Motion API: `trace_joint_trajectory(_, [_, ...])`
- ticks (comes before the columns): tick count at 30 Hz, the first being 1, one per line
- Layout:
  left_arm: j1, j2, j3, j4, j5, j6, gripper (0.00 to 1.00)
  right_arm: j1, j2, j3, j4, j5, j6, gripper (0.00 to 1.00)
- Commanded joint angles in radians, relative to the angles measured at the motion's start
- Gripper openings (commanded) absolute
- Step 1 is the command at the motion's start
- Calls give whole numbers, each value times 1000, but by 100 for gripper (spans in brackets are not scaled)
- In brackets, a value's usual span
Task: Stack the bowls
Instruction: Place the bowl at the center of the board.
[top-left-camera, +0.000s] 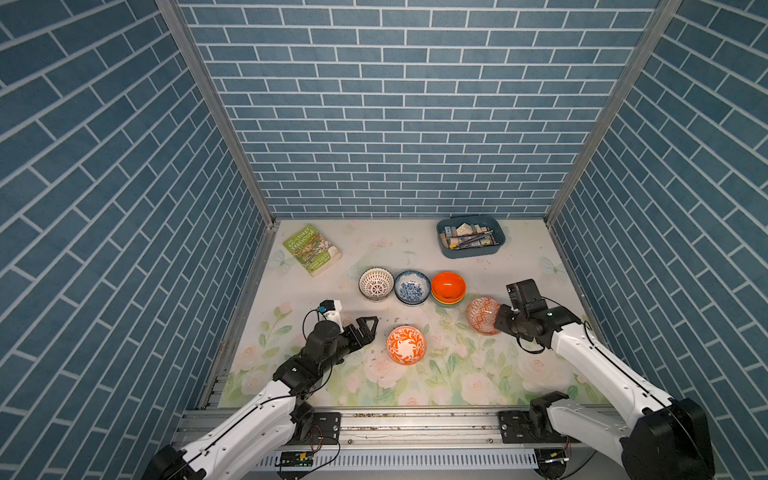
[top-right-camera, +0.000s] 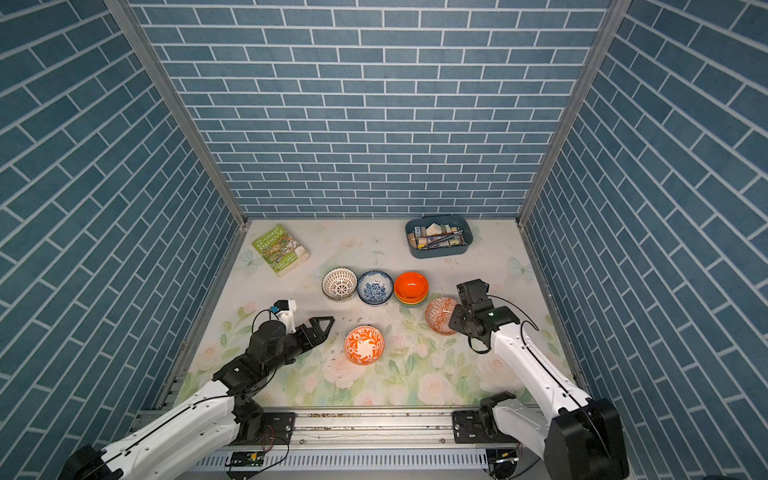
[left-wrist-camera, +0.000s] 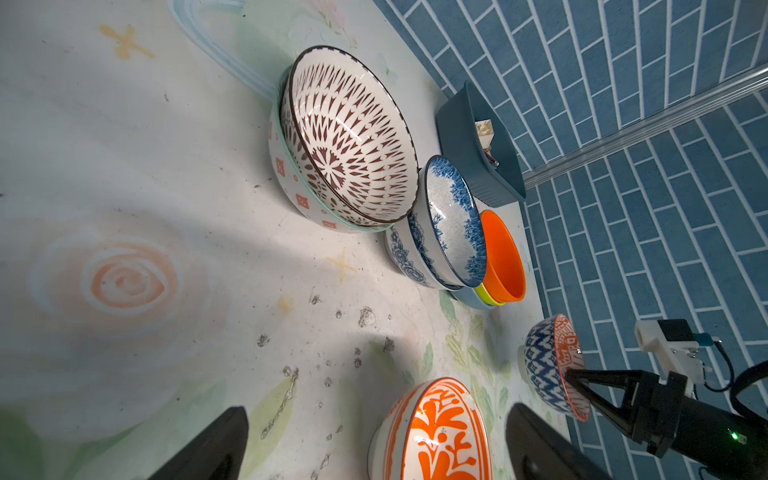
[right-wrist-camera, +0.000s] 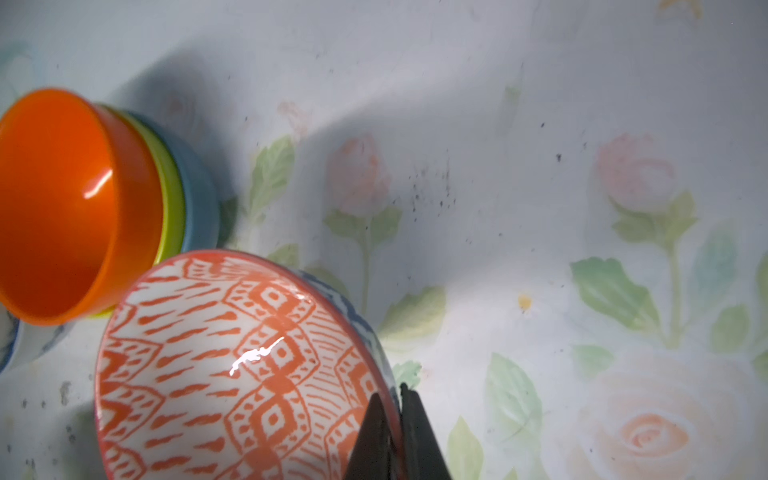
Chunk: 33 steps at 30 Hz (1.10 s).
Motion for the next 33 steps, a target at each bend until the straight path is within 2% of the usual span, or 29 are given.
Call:
trace_joint_trajectory(1, [1, -19, 2, 6, 1, 19, 100, -98, 33, 29, 90, -61, -80, 0])
trace_joint_trajectory(11, [1, -5, 4, 18, 0, 20, 100, -183, 187, 99, 161, -118, -150, 0])
trace_joint_trajectory(33, [1, 7, 4, 32, -8, 26, 100, -197, 445, 201, 269, -111, -185, 0])
